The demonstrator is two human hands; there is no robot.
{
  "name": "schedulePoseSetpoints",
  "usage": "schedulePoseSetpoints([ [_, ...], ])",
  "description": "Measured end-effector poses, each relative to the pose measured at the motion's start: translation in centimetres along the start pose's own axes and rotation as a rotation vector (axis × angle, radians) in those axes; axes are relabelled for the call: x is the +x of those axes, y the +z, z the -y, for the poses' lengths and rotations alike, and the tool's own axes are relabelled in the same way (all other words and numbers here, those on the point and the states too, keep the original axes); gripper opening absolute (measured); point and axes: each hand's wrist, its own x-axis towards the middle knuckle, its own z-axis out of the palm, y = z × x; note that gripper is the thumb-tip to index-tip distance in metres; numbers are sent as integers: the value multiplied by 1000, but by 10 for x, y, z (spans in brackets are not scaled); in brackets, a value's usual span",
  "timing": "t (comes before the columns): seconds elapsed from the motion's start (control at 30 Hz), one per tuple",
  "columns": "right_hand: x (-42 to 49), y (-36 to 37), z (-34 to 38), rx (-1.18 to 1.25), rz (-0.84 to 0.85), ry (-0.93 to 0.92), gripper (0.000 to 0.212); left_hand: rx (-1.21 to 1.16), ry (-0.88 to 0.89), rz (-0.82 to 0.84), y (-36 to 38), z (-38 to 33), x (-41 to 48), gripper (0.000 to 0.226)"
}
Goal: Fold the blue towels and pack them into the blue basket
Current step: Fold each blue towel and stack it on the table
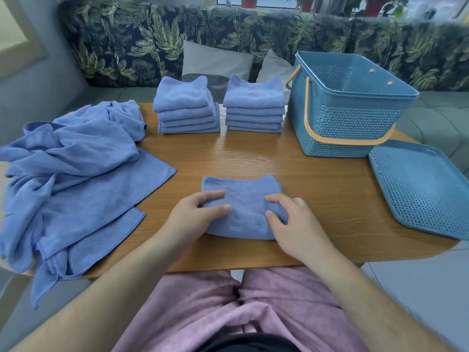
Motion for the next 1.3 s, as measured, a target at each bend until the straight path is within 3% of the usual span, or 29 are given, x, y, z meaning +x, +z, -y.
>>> schedulePoseSetpoints([
  [0.1, 1, 0, 1, 7, 0, -4, 33, -159, -70, 89, -4, -2, 1, 34],
  [0.3, 1, -1, 2, 22, 11, -4, 32, 3, -10, 50, -6, -3, -2, 18],
  [0.67, 22, -10, 38, 299, -9, -60, 36, -213, 62, -140, -24, -22, 0, 36],
  [0.87, 109, -26, 103, 272, 5, -202, 38, -189, 207, -200, -73, -76, 56, 33],
  [1.07, 243, -18, 176, 253, -21, -278, 42, 23, 340, -377, -139, -141, 175, 34],
  [1.23, 328, 11, 201, 197, -39, -301, 45, 153, 355, -436, -174, -156, 251, 36],
  [1.3, 345, 27, 196, 62, -29, -310, 42, 274, 330, -434, -177, -144, 274, 30],
])
